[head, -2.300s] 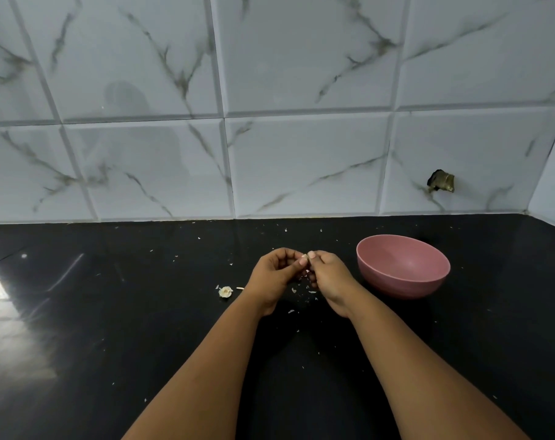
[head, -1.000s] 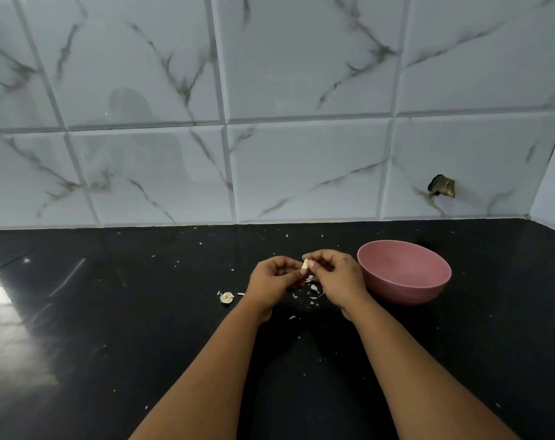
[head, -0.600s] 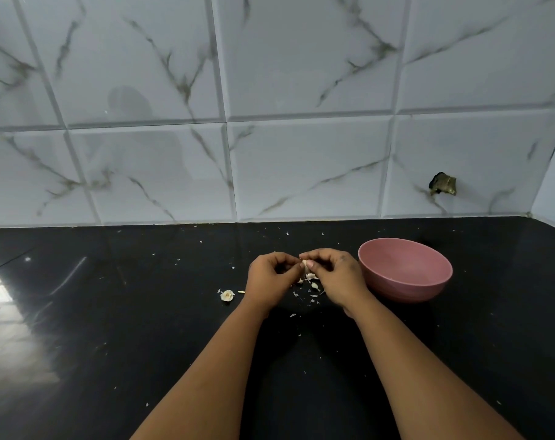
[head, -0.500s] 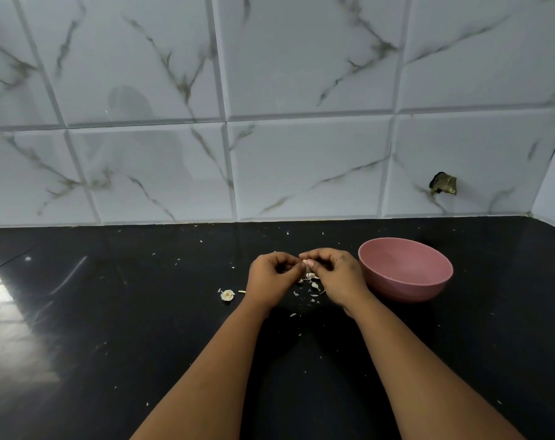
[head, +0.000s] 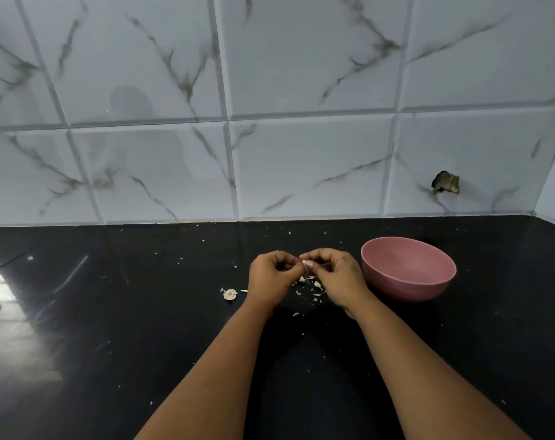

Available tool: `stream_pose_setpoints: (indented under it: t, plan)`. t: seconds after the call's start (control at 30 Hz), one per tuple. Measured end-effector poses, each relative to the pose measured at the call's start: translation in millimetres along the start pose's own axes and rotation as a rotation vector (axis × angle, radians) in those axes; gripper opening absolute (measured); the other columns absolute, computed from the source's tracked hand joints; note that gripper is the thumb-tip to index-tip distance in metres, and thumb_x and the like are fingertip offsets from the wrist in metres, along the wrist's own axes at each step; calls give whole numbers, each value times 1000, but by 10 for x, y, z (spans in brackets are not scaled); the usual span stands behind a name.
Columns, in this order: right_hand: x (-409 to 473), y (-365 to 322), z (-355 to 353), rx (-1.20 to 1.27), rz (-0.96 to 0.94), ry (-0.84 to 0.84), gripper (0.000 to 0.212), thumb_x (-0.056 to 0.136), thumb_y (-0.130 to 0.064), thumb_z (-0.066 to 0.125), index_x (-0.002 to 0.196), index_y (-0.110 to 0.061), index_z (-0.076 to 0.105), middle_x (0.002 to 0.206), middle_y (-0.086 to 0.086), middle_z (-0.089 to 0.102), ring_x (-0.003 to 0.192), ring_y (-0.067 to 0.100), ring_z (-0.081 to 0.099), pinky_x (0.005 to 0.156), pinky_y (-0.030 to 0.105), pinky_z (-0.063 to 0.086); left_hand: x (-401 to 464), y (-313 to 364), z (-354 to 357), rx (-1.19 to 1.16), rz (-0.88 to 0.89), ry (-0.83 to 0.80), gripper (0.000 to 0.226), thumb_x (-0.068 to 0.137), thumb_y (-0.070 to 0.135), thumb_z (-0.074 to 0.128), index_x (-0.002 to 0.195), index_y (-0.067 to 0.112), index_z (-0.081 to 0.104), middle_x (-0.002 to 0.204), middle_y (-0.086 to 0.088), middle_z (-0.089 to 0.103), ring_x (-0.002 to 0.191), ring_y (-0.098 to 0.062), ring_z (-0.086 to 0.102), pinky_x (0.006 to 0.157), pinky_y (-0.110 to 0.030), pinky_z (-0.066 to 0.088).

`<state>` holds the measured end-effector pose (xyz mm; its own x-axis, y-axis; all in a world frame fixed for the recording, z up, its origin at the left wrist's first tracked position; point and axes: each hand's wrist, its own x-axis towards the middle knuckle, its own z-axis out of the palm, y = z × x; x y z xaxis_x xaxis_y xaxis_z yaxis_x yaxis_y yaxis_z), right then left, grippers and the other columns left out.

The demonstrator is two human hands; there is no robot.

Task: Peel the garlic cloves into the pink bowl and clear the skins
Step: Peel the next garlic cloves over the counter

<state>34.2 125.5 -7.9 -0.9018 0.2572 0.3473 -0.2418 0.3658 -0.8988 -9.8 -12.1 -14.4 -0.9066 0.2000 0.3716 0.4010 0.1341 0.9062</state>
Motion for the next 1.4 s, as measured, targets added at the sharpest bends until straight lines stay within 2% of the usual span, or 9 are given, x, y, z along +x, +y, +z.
stream_pose_setpoints:
  t: [0.23, 0.4, 0.5, 0.6, 0.73, 0.93, 1.1, 1.23, 1.4]
  plan:
    - [6, -12, 27, 300, 143, -44, 21, 95, 0, 56, 92, -14, 70, 84, 2, 69, 70, 9, 64, 63, 20, 53, 9, -4, 13, -78, -81, -30, 13, 80, 19, 79, 74, 9, 73, 65, -5, 68, 60, -8, 58, 58, -22, 47]
    - [20, 11, 26, 496, 218, -102, 13, 93, -3, 60, 94, -10, 71, 85, 6, 70, 76, 12, 63, 74, 23, 53, 16, 8, 6, -117, -137, -45, 10, 85, 9, 69, 80, 1, 71, 76, -19, 71, 67, -16, 60, 65, -29, 49]
    - [17, 19, 14, 562, 233, -109, 14, 83, -1, 70, 95, -8, 71, 86, 7, 72, 82, 16, 67, 81, 28, 54, 22, 26, 8, -172, -162, -79, 11, 88, 6, 65, 80, 2, 71, 69, -9, 69, 62, -11, 61, 60, -21, 48]
    - [17, -1, -2, 615, 254, -78, 15, 81, 3, 70, 90, -9, 70, 82, 6, 71, 75, 12, 67, 70, 22, 55, 14, 51, 26, -191, -173, -122, 13, 91, 7, 62, 81, 5, 69, 69, -5, 67, 57, -7, 60, 56, -18, 47]
    - [18, -38, -11, 618, 268, -25, 16, 87, 6, 62, 95, -7, 68, 81, 4, 69, 74, 11, 66, 67, 21, 56, 8, 57, 32, -131, -186, -105, 15, 92, 8, 59, 80, 8, 66, 67, 0, 65, 58, -6, 61, 56, -19, 48]
    - [24, -68, -40, 627, 279, 25, 16, 94, 6, 53, 104, 0, 64, 92, 14, 71, 81, 17, 68, 75, 22, 56, 23, 49, 4, 77, -195, -82, 34, 92, 14, 47, 59, 14, 53, 55, 2, 53, 56, -15, 52, 58, -28, 42]
    - [15, -70, -19, 571, 289, -21, 18, 94, 4, 54, 106, -1, 66, 94, 12, 72, 77, 12, 68, 64, 17, 56, 1, -8, -17, 457, -1, -180, 36, 83, 18, 70, 54, 21, 47, 54, 7, 51, 51, -4, 46, 56, -19, 39]
    - [27, -40, -36, 533, 280, 0, 19, 91, 4, 60, 102, -10, 68, 94, 8, 74, 82, 13, 68, 69, 21, 55, 8, -1, -45, 337, 26, -60, 17, 80, 9, 71, 80, 25, 65, 79, 6, 69, 74, -11, 64, 68, -22, 51]
    - [29, -17, -27, 504, 234, -17, 19, 83, 2, 71, 98, -9, 68, 83, 4, 74, 78, 9, 70, 69, 19, 54, 15, 53, -10, 110, 81, 1, 6, 89, 20, 71, 86, 25, 74, 79, 5, 73, 77, -12, 69, 73, -27, 56]
